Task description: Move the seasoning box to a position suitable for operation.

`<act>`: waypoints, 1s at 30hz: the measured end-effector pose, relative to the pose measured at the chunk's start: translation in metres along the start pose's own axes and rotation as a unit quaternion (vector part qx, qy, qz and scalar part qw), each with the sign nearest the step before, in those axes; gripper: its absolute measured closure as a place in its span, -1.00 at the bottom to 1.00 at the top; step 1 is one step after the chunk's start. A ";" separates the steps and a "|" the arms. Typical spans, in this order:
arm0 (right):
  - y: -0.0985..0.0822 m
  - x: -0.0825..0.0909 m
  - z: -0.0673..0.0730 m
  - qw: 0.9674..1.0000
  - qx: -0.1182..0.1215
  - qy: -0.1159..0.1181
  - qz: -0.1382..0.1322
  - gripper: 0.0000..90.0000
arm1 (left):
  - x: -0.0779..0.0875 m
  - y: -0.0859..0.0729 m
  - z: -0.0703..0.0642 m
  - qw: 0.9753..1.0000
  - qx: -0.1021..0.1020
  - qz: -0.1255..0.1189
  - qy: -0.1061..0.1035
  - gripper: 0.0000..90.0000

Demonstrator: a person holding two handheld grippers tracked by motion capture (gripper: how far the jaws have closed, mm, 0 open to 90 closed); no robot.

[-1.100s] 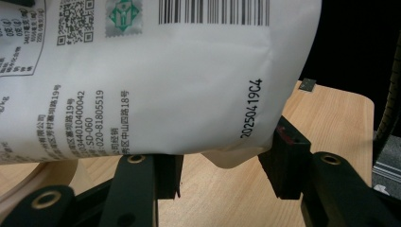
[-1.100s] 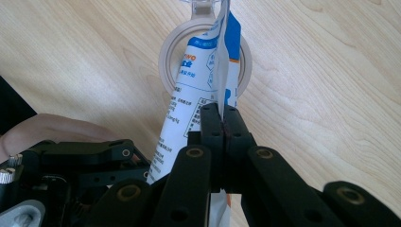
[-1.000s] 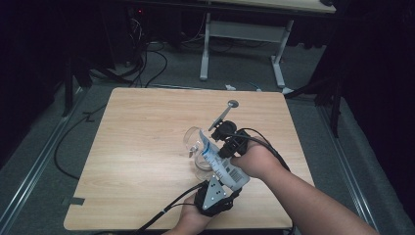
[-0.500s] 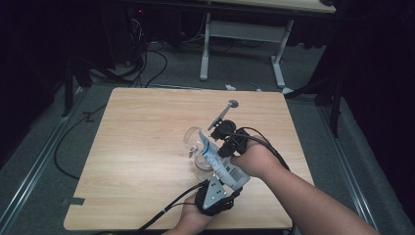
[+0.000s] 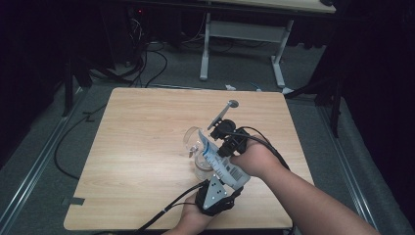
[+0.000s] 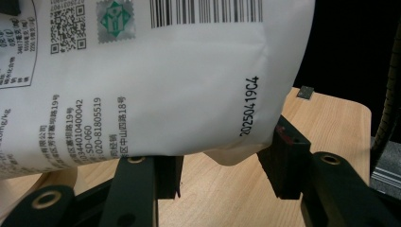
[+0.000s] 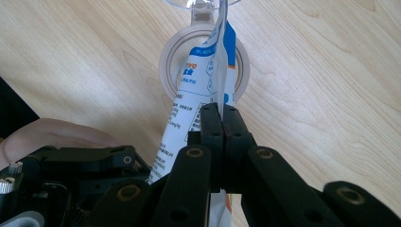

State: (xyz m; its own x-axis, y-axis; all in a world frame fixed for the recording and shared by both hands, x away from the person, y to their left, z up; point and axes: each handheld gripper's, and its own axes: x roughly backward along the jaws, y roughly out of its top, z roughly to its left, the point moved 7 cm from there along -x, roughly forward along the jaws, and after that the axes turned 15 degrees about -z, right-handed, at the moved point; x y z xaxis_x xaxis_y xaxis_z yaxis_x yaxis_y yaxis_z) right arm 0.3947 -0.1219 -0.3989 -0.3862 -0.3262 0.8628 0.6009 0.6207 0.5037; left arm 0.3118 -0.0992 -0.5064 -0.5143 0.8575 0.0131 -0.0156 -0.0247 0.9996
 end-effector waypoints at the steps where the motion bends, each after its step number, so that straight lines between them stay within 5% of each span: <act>1: 0.000 0.000 0.000 1.000 -0.001 0.000 0.000 1.00 | 0.000 0.000 0.000 1.000 0.000 0.000 0.000 0.21; 30: 0.002 0.001 -0.002 1.000 0.002 0.003 -0.004 1.00 | -0.002 0.003 0.000 1.000 -0.001 -0.001 0.000 0.21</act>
State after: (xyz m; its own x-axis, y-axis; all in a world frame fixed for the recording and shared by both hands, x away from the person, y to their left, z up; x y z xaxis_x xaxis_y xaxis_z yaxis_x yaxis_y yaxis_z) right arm 0.3968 -0.1225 -0.3976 -0.3864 -0.3349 0.8594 0.5951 0.6214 0.5097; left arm 0.3129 -0.1012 -0.5036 -0.5144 0.8575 0.0115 -0.0183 -0.0243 0.9995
